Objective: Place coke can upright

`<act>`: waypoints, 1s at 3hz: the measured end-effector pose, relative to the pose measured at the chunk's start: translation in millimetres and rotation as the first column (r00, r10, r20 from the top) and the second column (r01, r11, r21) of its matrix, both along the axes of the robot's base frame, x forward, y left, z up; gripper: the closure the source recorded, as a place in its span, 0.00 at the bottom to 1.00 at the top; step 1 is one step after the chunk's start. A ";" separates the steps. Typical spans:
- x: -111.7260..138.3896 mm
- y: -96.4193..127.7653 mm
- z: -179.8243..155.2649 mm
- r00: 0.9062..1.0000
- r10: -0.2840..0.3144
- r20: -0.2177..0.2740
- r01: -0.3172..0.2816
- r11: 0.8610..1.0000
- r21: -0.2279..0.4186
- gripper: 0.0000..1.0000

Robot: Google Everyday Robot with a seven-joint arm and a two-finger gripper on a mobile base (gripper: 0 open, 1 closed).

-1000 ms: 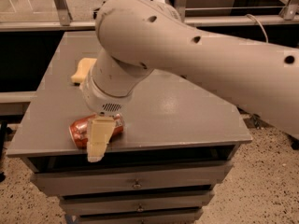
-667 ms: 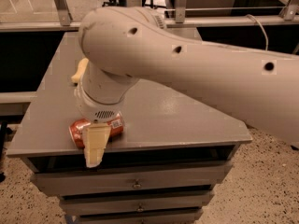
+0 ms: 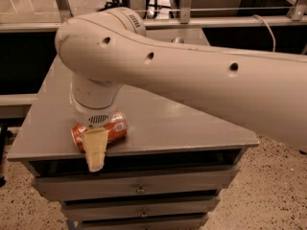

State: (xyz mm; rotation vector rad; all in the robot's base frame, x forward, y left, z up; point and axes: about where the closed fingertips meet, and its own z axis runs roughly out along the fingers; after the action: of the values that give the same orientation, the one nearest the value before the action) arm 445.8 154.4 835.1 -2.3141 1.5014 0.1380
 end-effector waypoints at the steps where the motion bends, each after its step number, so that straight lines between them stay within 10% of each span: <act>1: 7.6 -3.7 -9.6 1.000 -0.007 -0.007 0.006 0.999 -0.052 0.16; 3: 26.0 -12.9 -14.3 1.000 -0.009 -0.017 0.006 0.989 -0.146 0.62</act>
Offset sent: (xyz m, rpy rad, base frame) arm 0.0265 -0.0126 -0.0210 -0.1381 0.0187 -0.0169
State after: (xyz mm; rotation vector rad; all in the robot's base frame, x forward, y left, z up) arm 471.8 141.5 820.8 -2.4261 1.5766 0.0481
